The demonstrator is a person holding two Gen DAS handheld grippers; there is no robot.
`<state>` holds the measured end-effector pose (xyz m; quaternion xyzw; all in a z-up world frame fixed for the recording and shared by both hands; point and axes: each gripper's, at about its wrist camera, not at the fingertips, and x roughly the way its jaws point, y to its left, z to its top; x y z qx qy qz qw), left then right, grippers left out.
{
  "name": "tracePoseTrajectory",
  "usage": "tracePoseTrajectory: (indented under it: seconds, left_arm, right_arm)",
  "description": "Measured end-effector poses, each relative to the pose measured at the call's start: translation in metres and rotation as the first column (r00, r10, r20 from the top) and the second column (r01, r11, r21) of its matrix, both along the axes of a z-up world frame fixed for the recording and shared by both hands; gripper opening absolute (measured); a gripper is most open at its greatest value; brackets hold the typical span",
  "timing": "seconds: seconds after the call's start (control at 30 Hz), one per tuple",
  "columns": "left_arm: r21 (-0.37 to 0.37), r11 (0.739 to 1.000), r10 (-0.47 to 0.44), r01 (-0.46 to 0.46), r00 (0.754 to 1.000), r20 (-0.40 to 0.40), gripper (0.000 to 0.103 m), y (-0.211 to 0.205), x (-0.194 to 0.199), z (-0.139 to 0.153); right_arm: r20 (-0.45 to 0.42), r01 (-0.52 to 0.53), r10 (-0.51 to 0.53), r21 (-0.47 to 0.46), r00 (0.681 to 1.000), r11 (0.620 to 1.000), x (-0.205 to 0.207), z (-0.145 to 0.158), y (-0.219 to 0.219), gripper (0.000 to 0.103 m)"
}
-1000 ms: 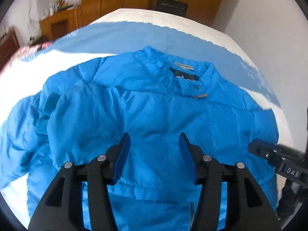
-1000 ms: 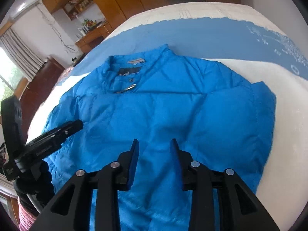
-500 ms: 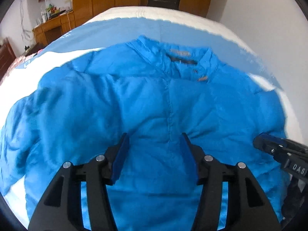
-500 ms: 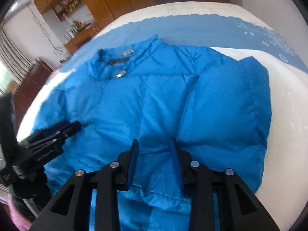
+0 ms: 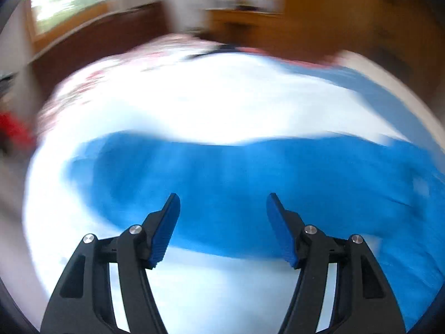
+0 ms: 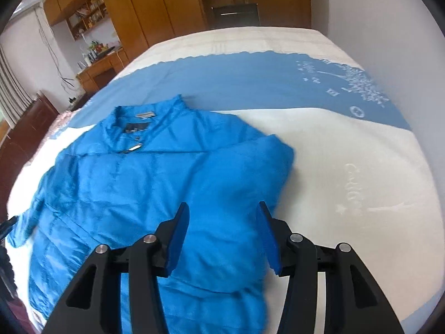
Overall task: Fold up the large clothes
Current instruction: 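Grasp the other sleeve cuff with the left gripper and lift it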
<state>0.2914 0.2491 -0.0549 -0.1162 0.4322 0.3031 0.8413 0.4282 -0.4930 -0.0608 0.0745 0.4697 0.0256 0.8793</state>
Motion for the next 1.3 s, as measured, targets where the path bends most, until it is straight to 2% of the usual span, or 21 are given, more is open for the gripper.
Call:
tracePoseTrajectory:
  seconds: [0.07,0.17,0.27,0.3,0.37,0.43,0.5,0.53,0.6,0.67,0.83,0.93,1.07,1.13,1.23,1.3]
  left_arm:
    - [-0.001,0.99,0.139,-0.139,0.99,-0.013,0.064,0.047,-0.021,-0.006]
    - [-0.054,0.969,0.241,-0.242,0.97,-0.021,0.065,0.089,-0.034,-0.014]
    - [-0.168,0.959,0.236,-0.226,0.971,0.038,0.067,0.113,-0.035,-0.022]
    - [-0.183,0.958,0.232,-0.22,0.972,0.048,0.071,0.116,-0.032,-0.024]
    - [-0.188,0.959,0.23,-0.213,0.971,0.072,0.073,0.119,-0.03,-0.023]
    - [-0.204,0.952,0.248,-0.227,0.965,0.084,0.068,0.123,-0.027,-0.023]
    - [-0.207,0.945,0.275,-0.254,0.958,0.08,0.046,0.126,-0.027,-0.024]
    - [-0.215,0.943,0.279,-0.256,0.957,0.083,0.044,0.129,-0.031,-0.027]
    - [-0.215,0.941,0.284,-0.26,0.954,0.091,0.031,0.128,-0.032,-0.028]
    - [-0.208,0.944,0.285,-0.257,0.952,0.113,0.023,0.122,-0.035,-0.026]
    - [-0.228,0.934,0.309,-0.275,0.943,0.126,0.018,0.123,-0.032,-0.037]
    - [-0.235,0.936,0.306,-0.262,0.937,0.171,0.016,0.114,-0.034,-0.027]
    - [-0.204,0.966,0.216,-0.161,0.934,0.286,0.016,0.081,-0.031,0.011]
    - [-0.167,0.985,0.103,-0.044,0.927,0.361,0.016,0.043,-0.023,0.042]
    - [-0.118,0.987,-0.055,0.114,0.906,0.42,0.016,-0.017,-0.008,0.076]
    - [-0.056,0.965,-0.205,0.256,0.87,0.448,0.016,-0.08,0.008,0.098]
  right_arm:
    - [-0.01,-0.006,0.006,-0.01,1.0,1.0,-0.001,-0.003,-0.004,0.05]
    - [-0.025,-0.011,0.011,-0.005,1.0,1.0,0.001,-0.012,-0.004,0.05]
    - [-0.052,-0.021,0.022,0.014,0.998,1.0,0.001,-0.021,-0.003,0.05]
    - [-0.054,-0.022,0.022,0.007,0.998,1.0,0.002,-0.023,-0.002,0.05]
    - [-0.052,-0.022,0.022,-0.009,0.998,1.0,0.001,-0.024,0.0,0.05]
    - [-0.053,-0.026,0.025,-0.011,0.998,1.0,0.002,-0.026,0.0,0.052]
    - [-0.058,-0.022,0.021,-0.007,0.998,1.0,0.003,-0.028,-0.002,0.052]
    - [-0.061,-0.02,0.02,-0.002,0.998,1.0,0.003,-0.029,-0.003,0.052]
    - [-0.067,-0.017,0.017,0.005,0.998,1.0,0.004,-0.031,-0.005,0.052]
    - [-0.076,-0.015,0.016,0.013,0.997,1.0,0.006,-0.034,-0.006,0.052]
    - [-0.089,-0.009,0.012,0.033,0.996,0.999,0.008,-0.04,-0.011,0.054]
    - [-0.097,-0.005,0.011,0.058,0.995,0.998,0.008,-0.041,-0.014,0.054]
    - [-0.068,-0.025,0.03,0.066,0.997,0.997,0.0,-0.025,-0.012,0.054]
    - [-0.041,-0.034,0.036,0.049,0.999,0.998,-0.006,-0.01,-0.008,0.054]
    - [-0.027,-0.038,0.04,0.049,0.999,0.998,-0.012,0.004,-0.005,0.054]
    - [-0.019,-0.052,0.053,0.049,0.998,0.997,-0.017,0.012,-0.002,0.054]
